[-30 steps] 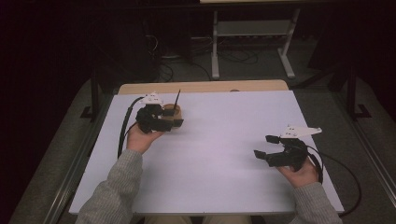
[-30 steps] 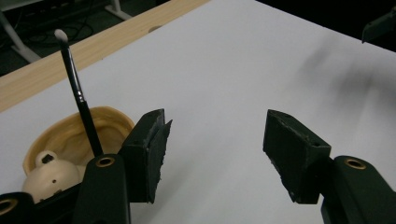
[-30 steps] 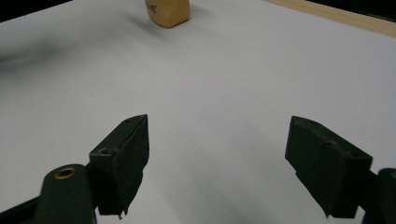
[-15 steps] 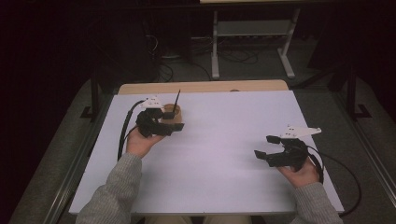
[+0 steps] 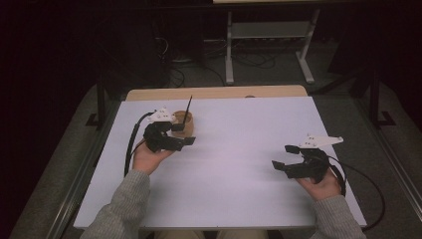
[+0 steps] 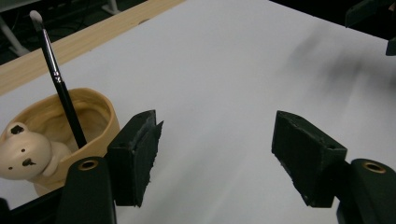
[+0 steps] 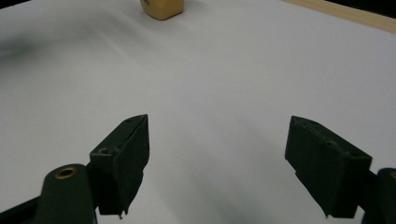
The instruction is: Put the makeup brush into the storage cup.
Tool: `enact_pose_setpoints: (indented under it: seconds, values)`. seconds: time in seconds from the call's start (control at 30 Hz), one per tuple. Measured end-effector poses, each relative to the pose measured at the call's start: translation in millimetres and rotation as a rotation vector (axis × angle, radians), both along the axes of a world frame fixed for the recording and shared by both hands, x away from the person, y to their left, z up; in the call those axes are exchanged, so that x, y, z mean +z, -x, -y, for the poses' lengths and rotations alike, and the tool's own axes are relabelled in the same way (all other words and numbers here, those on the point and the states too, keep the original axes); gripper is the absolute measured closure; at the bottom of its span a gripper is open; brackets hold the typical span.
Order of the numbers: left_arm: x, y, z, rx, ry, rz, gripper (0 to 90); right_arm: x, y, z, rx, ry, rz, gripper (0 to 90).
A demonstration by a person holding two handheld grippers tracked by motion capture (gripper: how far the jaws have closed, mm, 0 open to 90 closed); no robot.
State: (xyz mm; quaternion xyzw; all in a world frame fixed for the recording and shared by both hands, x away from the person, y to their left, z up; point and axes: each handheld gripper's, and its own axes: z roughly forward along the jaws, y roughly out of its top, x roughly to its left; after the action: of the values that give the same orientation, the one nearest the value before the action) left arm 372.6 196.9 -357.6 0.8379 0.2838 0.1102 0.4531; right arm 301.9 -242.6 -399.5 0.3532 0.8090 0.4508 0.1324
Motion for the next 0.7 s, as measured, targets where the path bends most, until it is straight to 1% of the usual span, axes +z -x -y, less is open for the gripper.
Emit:
enact_pose_setpoints:
  seconds: [0.17, 0.33, 0.43, 0.7]
  values:
    - [-1.9, 4.9, -0.3, -0.001, 0.009, 0.003, 29.5, 0.1, 0.7, -0.4, -0.001, 0.004, 0.003, 20.9]
    - [-2.2, 9.9, 1.6, -0.008, -0.008, 0.013, 28.8, 0.1, 0.9, -0.4, -0.003, 0.003, 0.005, 20.9]
    - [-3.3, 12.8, 1.4, -0.007, -0.001, 0.016, 28.1, -0.1, 0.9, -0.6, -0.005, 0.004, 0.004, 20.9]
    - [-10.4, 21.5, -0.6, -0.006, -0.015, 0.020, 26.9, -0.3, 1.7, -1.5, -0.006, 0.008, 0.006, 20.8]
